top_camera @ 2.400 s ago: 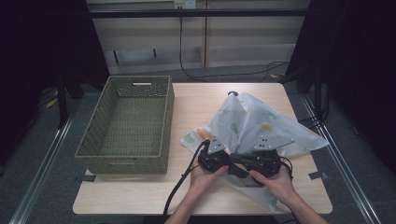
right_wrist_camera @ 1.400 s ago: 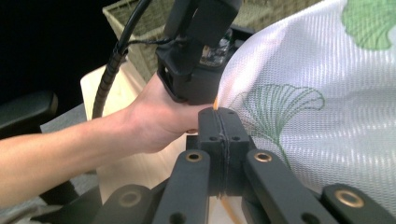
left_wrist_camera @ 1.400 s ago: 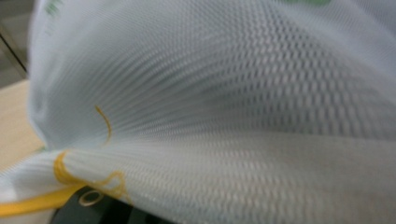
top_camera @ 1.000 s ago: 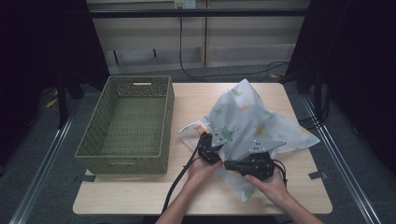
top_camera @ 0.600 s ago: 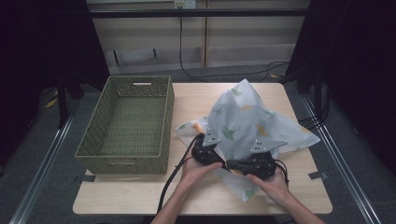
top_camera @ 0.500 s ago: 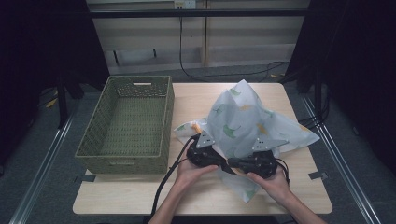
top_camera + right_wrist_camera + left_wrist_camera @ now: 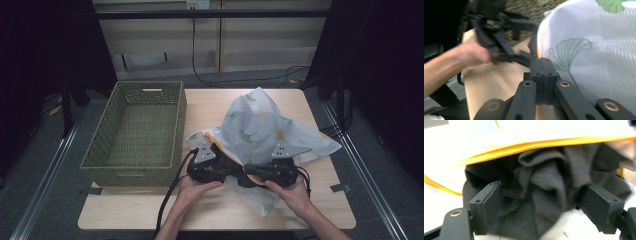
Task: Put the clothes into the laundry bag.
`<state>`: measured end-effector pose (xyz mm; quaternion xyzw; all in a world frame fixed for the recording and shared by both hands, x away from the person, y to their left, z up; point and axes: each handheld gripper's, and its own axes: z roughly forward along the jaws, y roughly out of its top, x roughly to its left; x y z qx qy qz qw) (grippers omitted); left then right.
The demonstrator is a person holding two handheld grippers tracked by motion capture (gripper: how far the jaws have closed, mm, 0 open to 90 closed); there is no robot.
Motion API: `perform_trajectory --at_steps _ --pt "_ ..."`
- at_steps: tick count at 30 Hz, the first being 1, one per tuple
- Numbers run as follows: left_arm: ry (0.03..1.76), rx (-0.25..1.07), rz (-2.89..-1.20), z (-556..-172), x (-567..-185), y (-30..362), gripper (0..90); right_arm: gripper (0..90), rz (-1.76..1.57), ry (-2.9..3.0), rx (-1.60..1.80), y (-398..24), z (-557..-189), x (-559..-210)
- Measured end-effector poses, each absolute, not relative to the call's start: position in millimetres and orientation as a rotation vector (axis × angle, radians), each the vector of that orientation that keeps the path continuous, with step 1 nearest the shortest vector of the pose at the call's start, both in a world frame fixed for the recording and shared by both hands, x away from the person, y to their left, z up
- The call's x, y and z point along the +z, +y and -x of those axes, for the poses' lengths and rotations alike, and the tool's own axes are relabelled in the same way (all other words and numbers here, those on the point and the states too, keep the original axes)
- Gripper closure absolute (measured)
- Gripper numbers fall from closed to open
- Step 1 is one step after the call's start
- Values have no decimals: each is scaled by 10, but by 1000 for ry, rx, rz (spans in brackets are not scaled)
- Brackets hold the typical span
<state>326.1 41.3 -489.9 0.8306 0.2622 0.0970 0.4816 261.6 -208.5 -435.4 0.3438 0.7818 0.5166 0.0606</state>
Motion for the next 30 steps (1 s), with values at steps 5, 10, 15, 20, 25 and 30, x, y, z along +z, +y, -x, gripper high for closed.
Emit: perform_trajectory --at_steps 5,10,15,20,25,30 --pt "640 226 -2032 -3381 -5018 168 514 895 -988 2359 1600 -2018 -2565 -4242" --pt "667 228 -1945 -3381 -4942 83 822 895 -968 2355 1622 -1984 -2541 -4177" --pt "680 243 -1775 -3385 -4673 145 839 896 -973 2339 1645 -1998 -2548 -4139" --pt "660 362 -1687 -3296 -4264 96 840 896 -916 2309 1775 -1988 -2496 -3931" --pt "618 400 -1672 -3295 -4156 75 836 896 -860 2257 1858 -2001 -2408 -3721" --pt "702 338 -1807 -3540 -4573 -28 824 896 -934 2308 1756 -2012 -2518 -3954"
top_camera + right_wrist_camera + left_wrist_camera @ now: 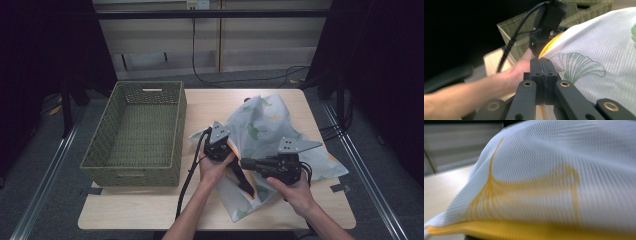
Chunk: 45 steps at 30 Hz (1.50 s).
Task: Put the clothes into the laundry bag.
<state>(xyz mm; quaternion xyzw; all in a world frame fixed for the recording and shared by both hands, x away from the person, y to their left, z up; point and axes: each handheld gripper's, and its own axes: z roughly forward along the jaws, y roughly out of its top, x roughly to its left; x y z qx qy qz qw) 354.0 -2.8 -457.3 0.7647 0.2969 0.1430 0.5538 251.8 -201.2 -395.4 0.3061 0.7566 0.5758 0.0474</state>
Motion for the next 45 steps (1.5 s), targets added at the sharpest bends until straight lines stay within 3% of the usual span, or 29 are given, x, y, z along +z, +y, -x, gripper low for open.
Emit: perform_trajectory --at_steps 9,14,16,21,28,34,38,40,42,45 --pt "739 297 -1956 -3620 -4931 -67 785 895 -1025 2440 1605 -1973 -2625 -4387" --pt "737 285 -1974 -3540 -4882 104 613 895 -1041 2450 1564 -1972 -2655 -4457" --pt "719 241 -1955 -3473 -4842 215 496 894 -1042 2451 1550 -1984 -2669 -4480" --pt "701 281 -1964 -3217 -4742 414 330 893 -1075 2438 1511 -2041 -2716 -4515" --pt "668 251 -2186 -3162 -4939 476 231 891 -1074 2419 1483 -2066 -2699 -4496" --pt "595 201 -2227 -3186 -5066 443 169 890 -1057 2412 1505 -2035 -2710 -4451" --pt "585 218 -2276 -3185 -5048 400 301 890 -1024 2414 1536 -1925 -2712 -4381" --pt "573 217 -2261 -3190 -5056 399 435 889 -1010 2416 1545 -1890 -2711 -4360" --pt "520 201 -2245 -3183 -5059 386 638 887 -981 2436 1531 -1775 -2725 -4342" --pt "515 195 -2239 -3164 -5060 368 808 887 -1000 2471 1468 -1722 -2769 -4439"
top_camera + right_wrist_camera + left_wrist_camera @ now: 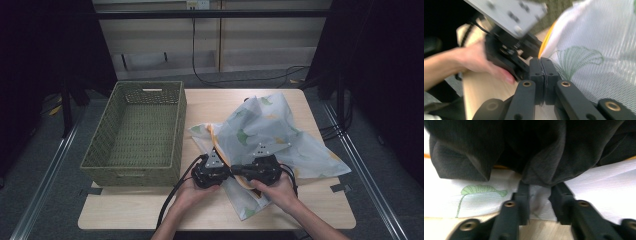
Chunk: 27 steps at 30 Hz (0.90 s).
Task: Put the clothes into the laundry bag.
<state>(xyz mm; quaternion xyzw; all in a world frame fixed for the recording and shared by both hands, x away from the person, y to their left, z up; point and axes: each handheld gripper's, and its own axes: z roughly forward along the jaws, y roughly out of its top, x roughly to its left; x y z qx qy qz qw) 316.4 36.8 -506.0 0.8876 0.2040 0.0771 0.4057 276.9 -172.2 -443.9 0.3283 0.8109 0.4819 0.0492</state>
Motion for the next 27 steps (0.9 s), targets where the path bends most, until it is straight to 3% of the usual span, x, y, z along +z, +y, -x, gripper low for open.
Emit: perform_trajectory --at_steps 2,20,21,23,27 --pt "512 189 -2245 -3183 -5060 390 900 886 -1035 2480 1437 -1732 -2811 -4533" --pt "437 150 -2232 -3003 -5023 378 892 886 -1042 2462 1258 -1892 -2904 -4677" --pt "437 151 -2233 -3004 -5025 383 822 886 -1043 2463 1260 -1891 -2902 -4677" --pt "443 195 -2273 -3009 -5015 389 561 884 -1048 2462 1272 -1894 -2905 -4678" --pt "456 226 -2280 -3056 -5012 381 297 884 -1052 2467 1277 -1896 -2899 -4672"
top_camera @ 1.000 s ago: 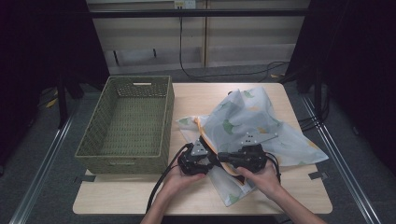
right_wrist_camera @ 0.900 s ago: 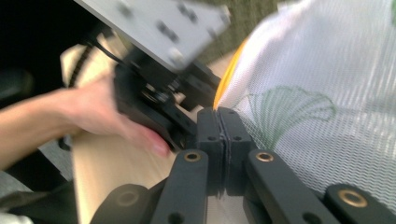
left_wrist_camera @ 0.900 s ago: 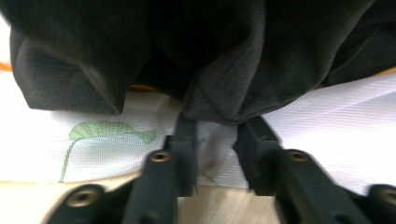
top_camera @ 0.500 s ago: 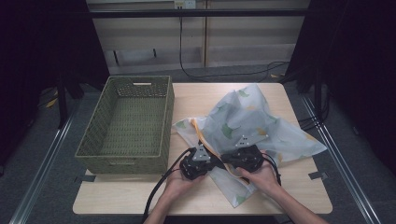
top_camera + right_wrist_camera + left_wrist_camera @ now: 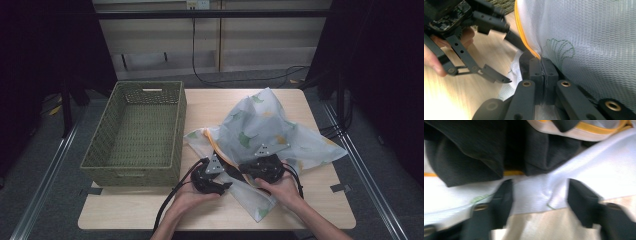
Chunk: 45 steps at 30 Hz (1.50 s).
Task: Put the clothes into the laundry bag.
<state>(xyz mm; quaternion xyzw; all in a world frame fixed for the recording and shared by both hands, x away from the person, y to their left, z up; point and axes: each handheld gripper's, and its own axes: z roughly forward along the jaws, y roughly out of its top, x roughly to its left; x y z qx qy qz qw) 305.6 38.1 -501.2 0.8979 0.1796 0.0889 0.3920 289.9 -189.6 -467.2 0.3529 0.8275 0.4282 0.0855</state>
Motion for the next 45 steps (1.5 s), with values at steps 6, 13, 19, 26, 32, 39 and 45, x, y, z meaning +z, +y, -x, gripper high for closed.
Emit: perform_trajectory --at_steps 6,13,19,26,32,39,45 --pt "463 169 -2300 -3165 -5057 355 249 883 -1049 2458 1300 -1897 -2891 -4655" --pt "408 218 -2327 -3154 -5000 235 805 884 -1033 2468 1347 -1843 -2873 -4634" --pt "382 189 -2296 -3078 -4979 250 886 887 -1035 2466 1267 -1865 -2947 -4688" --pt "263 105 -2291 -2930 -4948 148 892 890 -1031 2443 1187 -1948 -3017 -4710" --pt "215 93 -2283 -2846 -4903 60 894 892 -1004 2434 1163 -1928 -3103 -4708" --pt "164 45 -2288 -2720 -4925 -104 895 893 -1021 2392 1116 -1962 -3232 -4708" --pt "140 -30 -2253 -2653 -4919 -269 895 893 -1068 2362 1106 -2077 -3373 -4724"
